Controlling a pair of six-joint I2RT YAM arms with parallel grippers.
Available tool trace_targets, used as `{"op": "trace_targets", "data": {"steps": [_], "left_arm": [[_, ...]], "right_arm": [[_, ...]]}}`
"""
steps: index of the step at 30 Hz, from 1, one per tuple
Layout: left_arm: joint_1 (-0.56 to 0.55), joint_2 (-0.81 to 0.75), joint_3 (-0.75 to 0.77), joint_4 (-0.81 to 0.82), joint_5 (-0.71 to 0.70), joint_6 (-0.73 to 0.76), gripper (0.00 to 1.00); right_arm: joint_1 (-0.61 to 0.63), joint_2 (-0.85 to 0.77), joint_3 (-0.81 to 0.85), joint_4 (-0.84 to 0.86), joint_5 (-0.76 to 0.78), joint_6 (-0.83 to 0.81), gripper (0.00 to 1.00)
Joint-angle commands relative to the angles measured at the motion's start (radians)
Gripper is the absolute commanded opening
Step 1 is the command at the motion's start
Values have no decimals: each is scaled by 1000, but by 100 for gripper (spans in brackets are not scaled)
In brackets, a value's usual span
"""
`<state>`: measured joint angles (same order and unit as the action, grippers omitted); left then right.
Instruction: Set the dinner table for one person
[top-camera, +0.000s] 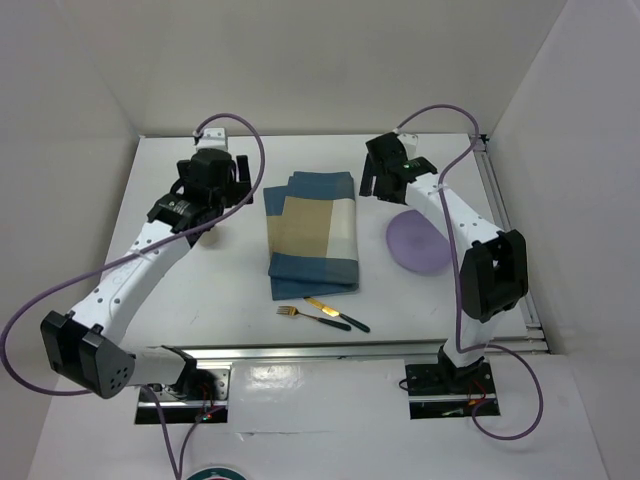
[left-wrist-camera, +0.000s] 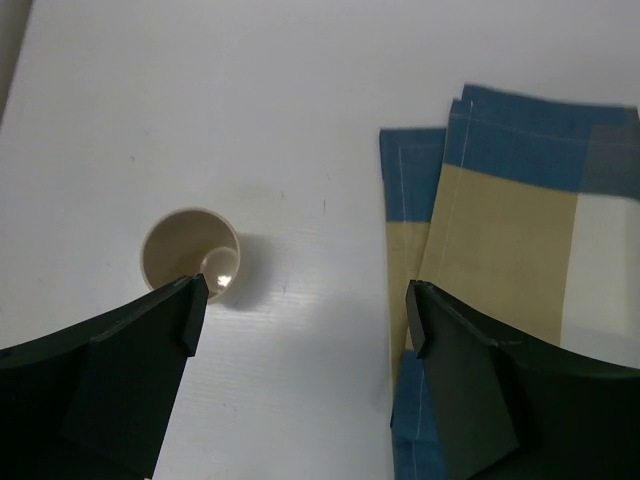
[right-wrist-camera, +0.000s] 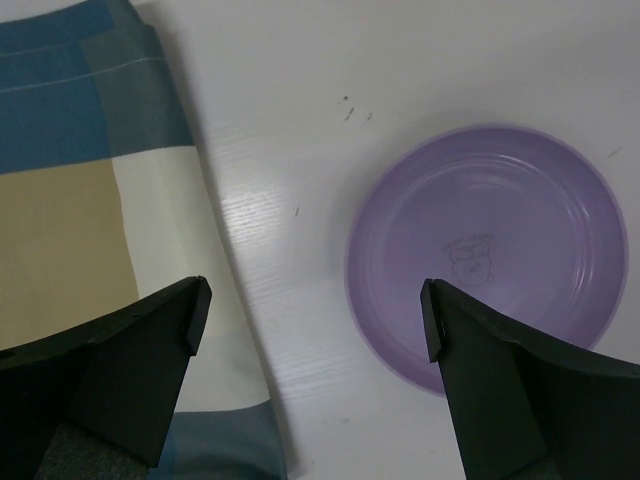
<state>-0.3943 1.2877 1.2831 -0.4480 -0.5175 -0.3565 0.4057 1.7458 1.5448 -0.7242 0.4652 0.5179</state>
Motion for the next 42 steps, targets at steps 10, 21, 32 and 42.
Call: {"op": "trace_targets", "data": {"steps": [10, 21, 32, 42], "left_arm": [[0, 55, -46, -120, 290, -81, 100], [43, -163, -205, -254, 165, -281, 86], [110, -378, -214, -396, 102, -434, 83], [110, -369, -235, -396, 102, -434, 86]], "right_arm": [[122, -57, -52, 198, -194, -263, 100], [398, 116, -31, 321, -298, -436, 70], [564, 221, -31, 413, -349, -558, 85], [585, 317, 6, 381, -416, -587, 70]]}}
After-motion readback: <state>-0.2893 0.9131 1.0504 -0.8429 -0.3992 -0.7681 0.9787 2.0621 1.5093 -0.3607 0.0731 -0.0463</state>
